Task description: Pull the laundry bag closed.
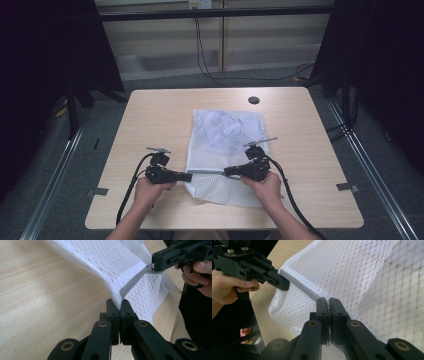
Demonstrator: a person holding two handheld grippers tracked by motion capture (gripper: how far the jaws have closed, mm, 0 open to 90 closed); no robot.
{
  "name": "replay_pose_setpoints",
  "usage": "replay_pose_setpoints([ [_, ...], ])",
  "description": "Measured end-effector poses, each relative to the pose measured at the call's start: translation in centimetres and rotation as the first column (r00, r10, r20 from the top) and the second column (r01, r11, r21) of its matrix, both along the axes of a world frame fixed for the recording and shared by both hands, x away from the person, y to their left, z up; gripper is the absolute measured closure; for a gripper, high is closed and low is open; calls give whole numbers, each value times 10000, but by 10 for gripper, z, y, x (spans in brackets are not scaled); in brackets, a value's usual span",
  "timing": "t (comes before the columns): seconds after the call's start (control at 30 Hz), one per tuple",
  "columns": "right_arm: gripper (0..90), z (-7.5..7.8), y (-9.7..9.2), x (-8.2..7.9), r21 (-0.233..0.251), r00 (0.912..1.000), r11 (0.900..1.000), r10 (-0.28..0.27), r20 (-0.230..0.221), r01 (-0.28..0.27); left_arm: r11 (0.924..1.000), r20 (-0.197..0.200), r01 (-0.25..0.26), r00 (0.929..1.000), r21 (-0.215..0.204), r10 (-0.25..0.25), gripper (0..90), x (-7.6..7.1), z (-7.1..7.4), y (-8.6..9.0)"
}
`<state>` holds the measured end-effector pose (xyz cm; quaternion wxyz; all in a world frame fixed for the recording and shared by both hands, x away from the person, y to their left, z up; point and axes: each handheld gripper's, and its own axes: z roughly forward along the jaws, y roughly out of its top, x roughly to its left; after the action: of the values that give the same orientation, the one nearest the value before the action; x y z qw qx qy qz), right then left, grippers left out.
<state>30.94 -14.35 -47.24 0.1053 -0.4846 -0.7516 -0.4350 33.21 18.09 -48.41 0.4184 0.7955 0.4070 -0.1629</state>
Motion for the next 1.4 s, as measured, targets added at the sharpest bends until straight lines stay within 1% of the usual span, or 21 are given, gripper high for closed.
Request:
replay_pose_setpoints([
  [0.13,870,-1,-1,0,35,10000,10000,-5,-30,5,9999,-18,116,9999,-10,-116,886,0,0,0],
  [0.17,869,0,-1,-1,-47,10000,10000,-15,-4,15,10000,-4,89,10000,25,-89,885,0,0,0],
  [0.27,870,-1,-3,0,89,10000,10000,18,-28,-18,10000,12,89,10000,20,-89,885,0,0,0],
  [0.37,870,-1,-4,0,30,10000,10000,40,-21,-40,10000,-20,78,10000,22,-78,885,0,-1,0],
  [0.47,870,-1,-5,-1,85,10000,10000,17,-51,-16,9999,-47,128,9999,-4,-128,885,0,-1,0],
  [0.53,870,-1,-5,-1,10,10000,10000,10,-14,-10,9999,-40,114,9999,21,-114,885,0,-1,0],
  [0.6,870,-1,-6,-1,35,10000,10000,-43,-74,43,10000,-27,85,10000,23,-85,885,0,-1,0],
  [0.67,870,-1,-7,-1,48,10000,10000,-21,-47,21,9999,-121,99,9999,-62,-100,885,0,-1,-1],
  [0.77,870,-1,-8,-1,26,10000,10000,-28,27,28,9999,-61,113,9999,-23,-113,885,0,-1,0],
  [0.83,870,-1,-10,-1,9,10000,10000,-83,-14,83,9999,-24,97,10000,45,-97,885,0,0,1],
  [0.87,869,-1,-12,-1,3,9999,9999,-107,-15,107,9999,-52,129,9999,-12,-129,886,1,-1,1],
  [0.93,870,-1,-14,-2,36,9999,9999,-107,-1,107,9999,-51,104,9999,5,-104,885,0,-1,0],
  [0.97,870,-1,-15,-3,38,9999,9999,-104,-11,104,10000,-122,86,9999,-30,-86,885,0,-1,-1],
  [1.0,870,-2,-15,-3,48,10000,9999,-89,-21,89,9999,-31,167,9999,27,-167,885,0,-1,-1],
  [1.07,869,-2,-16,-4,28,10000,10000,-80,-37,80,9999,-75,167,9998,-3,-167,885,0,-1,-1],
  [1.13,870,-2,-17,-4,-34,9999,9999,-110,-26,110,10000,-177,24,9998,-61,-25,885,-1,-1,-1],
  [1.17,870,-2,-18,-4,-49,9999,9999,-99,-26,99,10000,-74,59,10000,24,-58,885,0,0,1],
  [1.2,869,-2,-20,-4,-37,9999,9999,-132,-39,132,9998,-35,186,9998,19,-186,885,1,-1,2],
  [1.23,870,-3,-21,-4,-51,9998,9998,-178,-15,178,9999,-34,139,9999,11,-139,885,1,-1,2],
  [1.27,870,-2,-23,-4,-102,9997,9997,-223,-33,223,10000,-117,70,9999,-43,-70,885,0,-1,2],
  [1.4,869,-2,-28,-4,-50,9995,9995,-308,-25,308,10000,-43,69,10000,-3,-69,885,1,0,3],
])
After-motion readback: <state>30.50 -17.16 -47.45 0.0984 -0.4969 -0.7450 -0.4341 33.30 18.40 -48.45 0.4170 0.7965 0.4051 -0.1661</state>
